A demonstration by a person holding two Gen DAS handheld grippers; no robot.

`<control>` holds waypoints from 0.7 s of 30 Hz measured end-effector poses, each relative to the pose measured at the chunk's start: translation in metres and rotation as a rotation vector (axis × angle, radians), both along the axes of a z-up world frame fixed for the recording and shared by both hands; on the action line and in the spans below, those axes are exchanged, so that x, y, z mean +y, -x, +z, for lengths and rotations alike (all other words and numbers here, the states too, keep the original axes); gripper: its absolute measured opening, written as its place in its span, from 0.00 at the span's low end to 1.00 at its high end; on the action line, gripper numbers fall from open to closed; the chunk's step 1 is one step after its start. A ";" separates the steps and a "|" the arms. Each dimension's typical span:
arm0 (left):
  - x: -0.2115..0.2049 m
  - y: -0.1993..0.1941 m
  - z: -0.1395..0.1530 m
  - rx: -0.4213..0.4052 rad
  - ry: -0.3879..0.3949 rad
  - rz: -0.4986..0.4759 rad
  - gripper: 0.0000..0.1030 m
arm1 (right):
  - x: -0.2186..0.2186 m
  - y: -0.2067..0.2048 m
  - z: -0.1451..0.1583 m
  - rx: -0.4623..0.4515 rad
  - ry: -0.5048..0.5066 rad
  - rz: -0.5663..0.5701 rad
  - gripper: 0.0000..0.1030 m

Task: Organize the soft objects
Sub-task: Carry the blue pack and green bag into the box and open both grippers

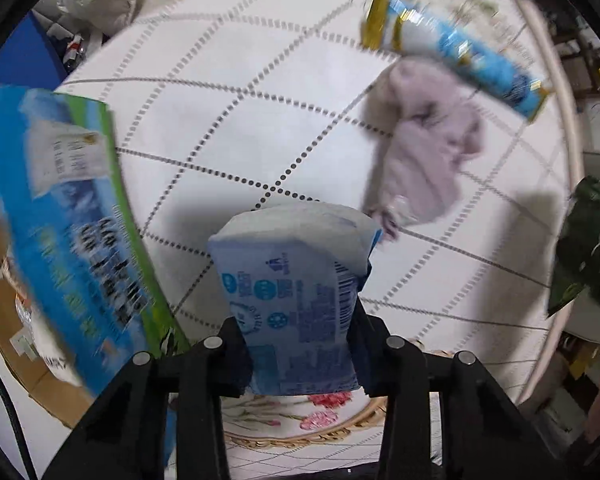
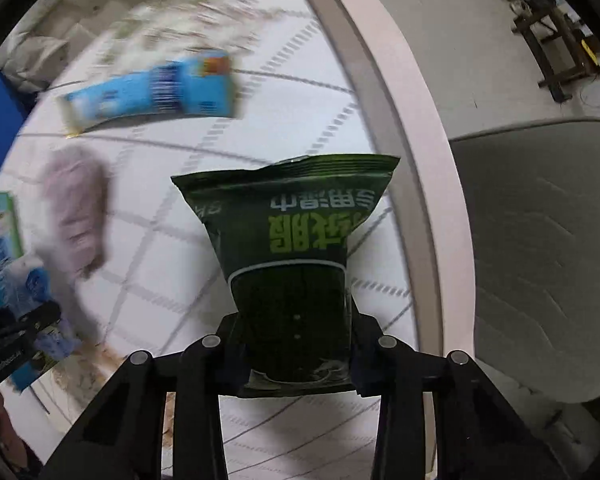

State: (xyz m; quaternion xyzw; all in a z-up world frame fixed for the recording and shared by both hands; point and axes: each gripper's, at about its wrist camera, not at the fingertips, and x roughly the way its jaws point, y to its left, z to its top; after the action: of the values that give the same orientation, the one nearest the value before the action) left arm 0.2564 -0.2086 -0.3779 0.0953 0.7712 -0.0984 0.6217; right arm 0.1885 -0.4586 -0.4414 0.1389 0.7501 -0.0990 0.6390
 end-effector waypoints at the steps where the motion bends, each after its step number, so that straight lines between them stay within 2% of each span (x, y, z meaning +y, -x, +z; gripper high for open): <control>1: 0.003 0.004 0.010 -0.016 0.018 0.010 0.35 | 0.009 0.003 0.010 -0.020 -0.015 0.008 0.38; 6: 0.054 0.018 0.078 -0.095 0.144 0.110 0.35 | 0.097 0.011 0.085 -0.174 -0.161 0.093 0.38; 8: 0.070 0.000 0.107 -0.124 0.159 0.140 0.35 | 0.131 0.004 0.107 -0.212 -0.207 0.125 0.38; 9: 0.089 -0.019 0.124 -0.148 0.154 0.150 0.35 | 0.152 0.001 0.119 -0.235 -0.231 0.151 0.38; 11: 0.131 -0.030 0.145 -0.177 0.133 0.175 0.35 | 0.200 -0.011 0.134 -0.260 -0.266 0.201 0.38; 15: 0.212 -0.053 0.153 -0.214 0.055 0.239 0.35 | 0.287 -0.032 0.145 -0.262 -0.295 0.311 0.38; 20: 0.290 -0.087 0.128 -0.208 -0.073 0.288 0.35 | 0.372 -0.073 0.126 -0.228 -0.224 0.370 0.38; 21: 0.305 -0.097 0.115 -0.198 -0.101 0.289 0.35 | 0.387 -0.082 0.117 -0.212 -0.201 0.380 0.38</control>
State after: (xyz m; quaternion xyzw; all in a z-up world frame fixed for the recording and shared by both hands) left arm 0.3534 0.0962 -0.2631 0.0236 0.7159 0.0405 0.6966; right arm 0.2700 -0.0721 -0.3240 0.0678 0.6974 0.1131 0.7045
